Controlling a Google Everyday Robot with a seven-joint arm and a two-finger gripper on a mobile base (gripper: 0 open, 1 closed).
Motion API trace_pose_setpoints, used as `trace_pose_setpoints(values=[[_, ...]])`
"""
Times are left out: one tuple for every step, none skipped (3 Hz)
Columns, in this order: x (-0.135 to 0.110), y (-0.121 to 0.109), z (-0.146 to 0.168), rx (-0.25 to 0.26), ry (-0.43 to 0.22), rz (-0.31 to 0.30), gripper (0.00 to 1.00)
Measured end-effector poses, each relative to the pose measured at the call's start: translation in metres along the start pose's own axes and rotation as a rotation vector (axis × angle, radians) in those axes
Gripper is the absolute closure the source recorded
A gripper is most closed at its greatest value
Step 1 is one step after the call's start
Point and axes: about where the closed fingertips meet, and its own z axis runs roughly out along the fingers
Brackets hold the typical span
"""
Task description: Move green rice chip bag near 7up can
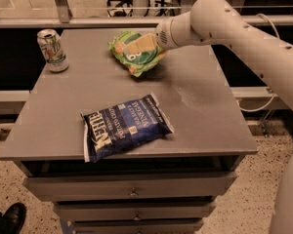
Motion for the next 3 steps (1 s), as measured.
trace_pose_setpoints(values=[[0.016,-0.006,0.024,-0.004,0.052,-0.039,0.32],[0.020,-0.010,0.031,0.005,0.071,-0.055,0.63],[0.001,-0.016,0.026,0.032,0.053,-0.076,0.93]])
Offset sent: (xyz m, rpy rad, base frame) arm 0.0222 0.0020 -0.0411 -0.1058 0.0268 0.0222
